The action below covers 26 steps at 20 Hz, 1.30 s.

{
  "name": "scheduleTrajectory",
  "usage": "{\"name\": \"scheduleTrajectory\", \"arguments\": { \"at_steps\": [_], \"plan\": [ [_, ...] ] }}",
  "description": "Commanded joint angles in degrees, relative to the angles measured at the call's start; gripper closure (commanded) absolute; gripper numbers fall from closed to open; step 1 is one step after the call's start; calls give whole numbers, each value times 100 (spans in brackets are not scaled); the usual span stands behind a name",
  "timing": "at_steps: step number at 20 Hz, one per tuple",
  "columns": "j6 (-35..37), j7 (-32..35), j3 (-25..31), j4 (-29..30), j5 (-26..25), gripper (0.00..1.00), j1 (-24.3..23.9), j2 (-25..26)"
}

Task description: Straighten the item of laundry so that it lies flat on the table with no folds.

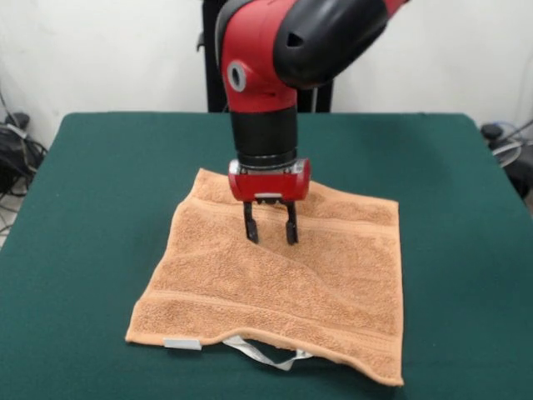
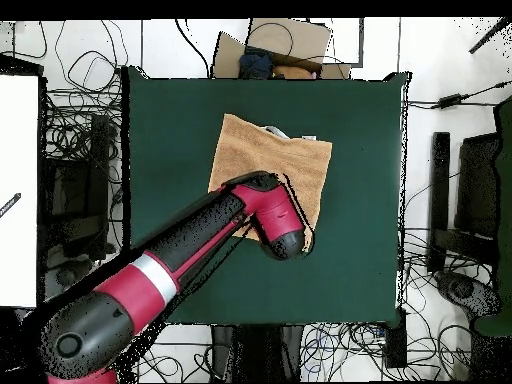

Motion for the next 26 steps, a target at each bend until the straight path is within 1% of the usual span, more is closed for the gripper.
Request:
{"name": "scheduleTrajectory", "arguments": {
  "at_steps": [1,6,10,12,15,17,19,22,23,26],
  "plan": [
    [293,-216,1186,-21,188,0,-208,152],
    [523,-403,1332,-27,369,0,-334,180],
    [534,-327,1316,-72,287,0,-339,181],
    [367,52,1125,-103,-89,0,-215,172],
    [-240,1055,683,-228,-914,0,37,171],
    [-313,1281,582,-346,-1120,0,58,148],
    [-241,1527,486,-524,-1267,0,58,179],
    [-214,1847,310,-556,-1494,0,129,66],
    [-253,2032,232,-692,-1625,0,118,96],
    [-291,2326,89,-820,-1846,0,132,161]
  ]
}}
